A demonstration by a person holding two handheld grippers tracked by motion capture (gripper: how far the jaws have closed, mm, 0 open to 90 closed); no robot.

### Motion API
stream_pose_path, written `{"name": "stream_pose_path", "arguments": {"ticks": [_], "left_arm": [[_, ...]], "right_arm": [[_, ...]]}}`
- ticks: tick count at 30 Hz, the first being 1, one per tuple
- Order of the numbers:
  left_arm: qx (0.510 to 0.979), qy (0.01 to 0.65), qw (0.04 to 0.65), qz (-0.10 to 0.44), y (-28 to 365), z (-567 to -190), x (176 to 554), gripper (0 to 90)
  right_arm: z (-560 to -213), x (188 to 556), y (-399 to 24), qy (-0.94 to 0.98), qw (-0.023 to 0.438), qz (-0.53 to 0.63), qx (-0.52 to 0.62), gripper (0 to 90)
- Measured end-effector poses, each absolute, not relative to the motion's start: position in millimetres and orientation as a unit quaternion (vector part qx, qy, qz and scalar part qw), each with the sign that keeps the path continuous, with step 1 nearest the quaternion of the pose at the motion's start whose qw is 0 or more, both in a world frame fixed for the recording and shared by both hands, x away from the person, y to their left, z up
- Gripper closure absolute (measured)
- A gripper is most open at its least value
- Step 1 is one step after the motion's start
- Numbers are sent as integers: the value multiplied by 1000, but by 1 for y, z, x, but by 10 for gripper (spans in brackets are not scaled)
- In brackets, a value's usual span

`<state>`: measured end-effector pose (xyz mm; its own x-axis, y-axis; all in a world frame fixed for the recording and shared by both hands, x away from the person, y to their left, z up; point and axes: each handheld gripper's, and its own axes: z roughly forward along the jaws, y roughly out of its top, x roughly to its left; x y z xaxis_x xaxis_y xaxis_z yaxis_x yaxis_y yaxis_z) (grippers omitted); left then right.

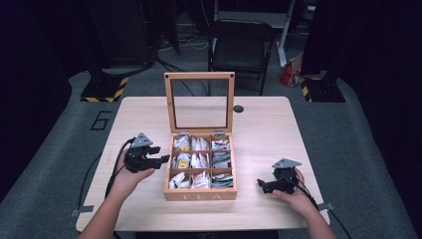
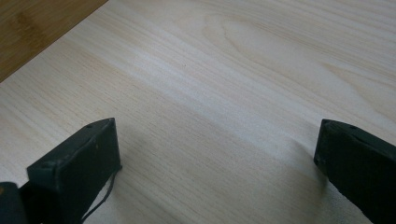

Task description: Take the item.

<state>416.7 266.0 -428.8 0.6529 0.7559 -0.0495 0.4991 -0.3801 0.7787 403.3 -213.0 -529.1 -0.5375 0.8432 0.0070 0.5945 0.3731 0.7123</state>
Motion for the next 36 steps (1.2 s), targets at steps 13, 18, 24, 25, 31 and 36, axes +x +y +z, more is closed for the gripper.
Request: {"name": "stream_pose_path", "arguments": {"ticks": [13,18,24,25,31,36], "left_arm": [[823,374,407,132,242,-433,429,531],[817,378,417,123,235,-436,431,549],[823,374,411,120,231,-439,435,578],[822,376,412,117,230,-439,435,587],[823,373,415,104,224,-442,436,621],[824,372,417,91,218,-443,436,671]], "right_arm": [[-529,403,-213,808,183,341,444,0],[-529,403,-213,808,183,341,444,0],[-529,403,-213,808,184,340,445,0],[-529,403,-213,808,183,341,445,0],[-529,403,-213,808,184,341,445,0],[-529,403,-213,808,183,341,445,0]]}}
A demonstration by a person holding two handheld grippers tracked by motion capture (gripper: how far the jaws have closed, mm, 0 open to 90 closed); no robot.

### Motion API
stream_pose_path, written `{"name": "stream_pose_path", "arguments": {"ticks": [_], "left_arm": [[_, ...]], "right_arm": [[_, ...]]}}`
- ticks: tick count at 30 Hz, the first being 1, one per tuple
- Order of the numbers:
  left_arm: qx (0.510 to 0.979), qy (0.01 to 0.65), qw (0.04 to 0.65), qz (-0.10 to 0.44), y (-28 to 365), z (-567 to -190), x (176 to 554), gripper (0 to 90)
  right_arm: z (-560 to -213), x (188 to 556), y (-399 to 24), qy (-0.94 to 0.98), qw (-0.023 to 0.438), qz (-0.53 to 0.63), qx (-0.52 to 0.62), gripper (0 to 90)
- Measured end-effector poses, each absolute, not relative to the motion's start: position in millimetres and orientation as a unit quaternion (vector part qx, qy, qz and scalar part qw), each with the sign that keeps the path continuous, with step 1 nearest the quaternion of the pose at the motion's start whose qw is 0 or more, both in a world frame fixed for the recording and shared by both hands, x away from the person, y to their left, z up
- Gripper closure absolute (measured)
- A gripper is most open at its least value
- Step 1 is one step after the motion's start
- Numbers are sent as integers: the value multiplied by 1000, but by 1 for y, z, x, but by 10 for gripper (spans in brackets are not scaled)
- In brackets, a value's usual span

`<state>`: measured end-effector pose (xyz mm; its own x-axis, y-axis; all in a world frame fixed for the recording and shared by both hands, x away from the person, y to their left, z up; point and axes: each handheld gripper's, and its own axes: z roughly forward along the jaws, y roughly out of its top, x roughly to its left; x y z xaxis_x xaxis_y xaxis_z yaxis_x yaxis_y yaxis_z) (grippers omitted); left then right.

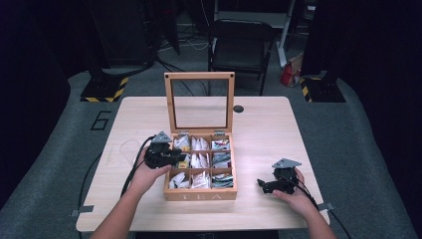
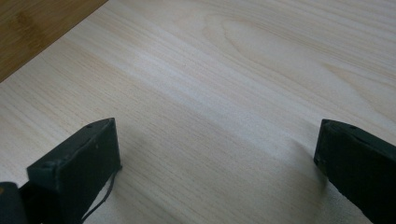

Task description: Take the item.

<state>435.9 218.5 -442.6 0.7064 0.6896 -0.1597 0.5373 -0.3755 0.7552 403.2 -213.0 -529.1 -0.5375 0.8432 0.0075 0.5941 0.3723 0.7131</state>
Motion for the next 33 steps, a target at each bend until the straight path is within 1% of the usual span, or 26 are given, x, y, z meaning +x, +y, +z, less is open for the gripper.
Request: {"name": "stream_pose_path", "arguments": {"ticks": [9,11,16,25,33], "left_arm": [[831,361,414,84,214,-441,435,770],[839,356,404,84,213,-441,433,799],[838,356,406,76,215,-438,431,868],[847,343,397,83,224,-428,421,894],[840,356,399,93,238,-425,417,894]], "right_arm": [[-529,403,-213,808,183,340,445,0],[-529,403,-213,808,184,340,445,0],[-529,403,-213,808,184,340,445,0],[-529,403,-213,808,183,340,445,0],[-529,403,-213,808,184,341,444,0]]}}
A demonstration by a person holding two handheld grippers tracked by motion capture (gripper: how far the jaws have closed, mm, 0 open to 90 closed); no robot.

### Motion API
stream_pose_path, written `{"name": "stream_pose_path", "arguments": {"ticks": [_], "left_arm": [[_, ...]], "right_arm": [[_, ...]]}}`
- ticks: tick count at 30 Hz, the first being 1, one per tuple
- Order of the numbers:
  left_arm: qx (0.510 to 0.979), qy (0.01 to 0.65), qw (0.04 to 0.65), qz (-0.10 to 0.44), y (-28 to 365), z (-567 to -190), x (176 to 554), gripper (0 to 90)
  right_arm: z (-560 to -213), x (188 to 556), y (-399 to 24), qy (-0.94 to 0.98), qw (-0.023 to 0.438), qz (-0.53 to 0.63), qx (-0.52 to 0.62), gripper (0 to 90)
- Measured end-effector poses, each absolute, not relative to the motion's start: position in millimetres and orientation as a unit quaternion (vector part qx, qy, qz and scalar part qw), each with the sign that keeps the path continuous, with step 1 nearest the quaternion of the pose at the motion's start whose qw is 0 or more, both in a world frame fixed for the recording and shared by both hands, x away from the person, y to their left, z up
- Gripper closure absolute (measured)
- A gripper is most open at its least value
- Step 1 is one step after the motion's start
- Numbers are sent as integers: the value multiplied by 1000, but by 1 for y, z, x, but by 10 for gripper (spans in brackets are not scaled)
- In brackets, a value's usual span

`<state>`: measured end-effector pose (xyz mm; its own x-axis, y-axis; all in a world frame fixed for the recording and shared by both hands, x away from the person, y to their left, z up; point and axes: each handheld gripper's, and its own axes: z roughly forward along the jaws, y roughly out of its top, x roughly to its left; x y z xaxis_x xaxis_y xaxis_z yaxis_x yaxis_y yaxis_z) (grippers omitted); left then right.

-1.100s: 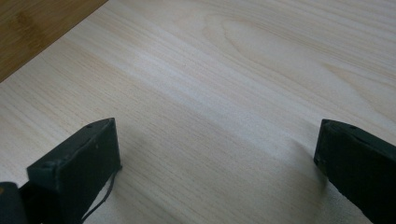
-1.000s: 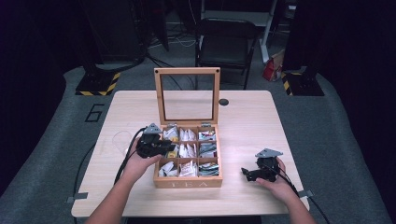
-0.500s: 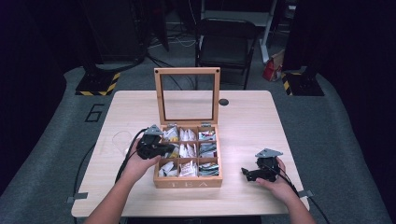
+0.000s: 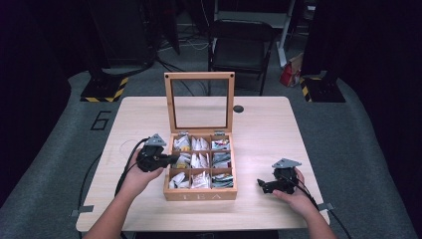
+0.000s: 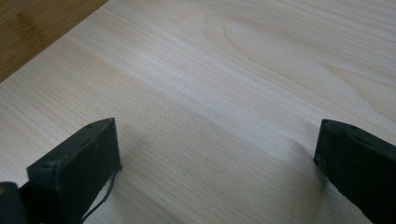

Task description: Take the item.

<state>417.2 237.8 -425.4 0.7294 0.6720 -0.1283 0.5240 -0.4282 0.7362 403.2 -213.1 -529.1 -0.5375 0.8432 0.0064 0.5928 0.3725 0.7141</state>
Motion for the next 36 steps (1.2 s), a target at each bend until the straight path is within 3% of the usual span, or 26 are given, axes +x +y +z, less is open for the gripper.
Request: {"name": "stream_pose_path", "arguments": {"ticks": [11,36], "left_arm": [[815,346,452,111,238,-396,416,894],[795,354,469,149,261,-364,414,894]], "right_arm": [[-529,403,-213,808,183,341,444,0],[-529,403,-213,808,183,340,444,0]]}}
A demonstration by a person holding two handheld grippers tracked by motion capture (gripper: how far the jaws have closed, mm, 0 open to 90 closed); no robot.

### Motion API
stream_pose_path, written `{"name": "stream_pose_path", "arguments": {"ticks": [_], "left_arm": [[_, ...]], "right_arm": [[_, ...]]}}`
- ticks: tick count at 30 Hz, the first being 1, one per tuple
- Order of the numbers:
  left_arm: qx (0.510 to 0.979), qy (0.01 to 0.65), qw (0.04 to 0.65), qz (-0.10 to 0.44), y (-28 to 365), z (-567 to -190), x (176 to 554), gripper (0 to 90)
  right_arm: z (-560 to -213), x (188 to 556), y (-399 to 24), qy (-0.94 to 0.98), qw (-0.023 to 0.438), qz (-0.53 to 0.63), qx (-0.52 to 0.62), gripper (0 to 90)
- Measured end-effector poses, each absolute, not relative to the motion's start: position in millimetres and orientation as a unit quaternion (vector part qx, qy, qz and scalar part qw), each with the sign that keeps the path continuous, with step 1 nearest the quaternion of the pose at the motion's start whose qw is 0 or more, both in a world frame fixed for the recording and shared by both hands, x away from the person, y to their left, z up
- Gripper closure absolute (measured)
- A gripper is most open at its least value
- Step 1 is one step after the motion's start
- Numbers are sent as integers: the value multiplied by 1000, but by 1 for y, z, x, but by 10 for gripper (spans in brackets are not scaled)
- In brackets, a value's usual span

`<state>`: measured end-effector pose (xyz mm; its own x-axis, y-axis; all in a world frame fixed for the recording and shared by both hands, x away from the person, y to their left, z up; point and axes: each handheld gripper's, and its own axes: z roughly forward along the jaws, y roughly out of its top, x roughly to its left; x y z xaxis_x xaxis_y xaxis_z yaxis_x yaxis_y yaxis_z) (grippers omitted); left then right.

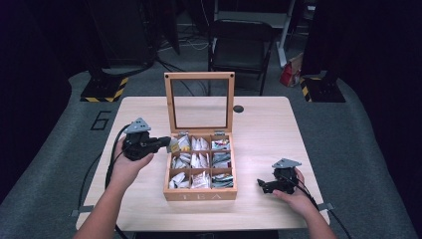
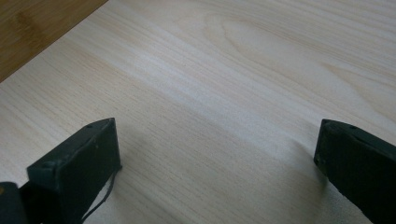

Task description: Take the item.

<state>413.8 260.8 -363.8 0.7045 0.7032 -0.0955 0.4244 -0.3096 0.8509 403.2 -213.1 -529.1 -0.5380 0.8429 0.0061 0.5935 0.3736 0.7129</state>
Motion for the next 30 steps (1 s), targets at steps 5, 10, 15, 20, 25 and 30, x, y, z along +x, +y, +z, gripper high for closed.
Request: {"name": "stream_pose_path", "arguments": {"ticks": [5,10,15,20,25,30], "left_arm": [[790,364,468,158,270,-359,415,894],[784,370,471,165,278,-354,416,894],[780,376,469,171,286,-349,417,894],[776,382,468,179,294,-346,417,894],[774,388,466,182,300,-345,417,894],[766,399,468,187,310,-344,418,894]], "right_arm": [[-529,403,-213,808,184,341,444,0],[-529,403,-213,809,183,340,444,0],[-529,403,-213,808,183,340,444,0],[-529,403,-213,808,183,341,444,0],[-529,403,-213,808,183,340,444,0],[-529,403,-213,808,184,342,444,0]]}}
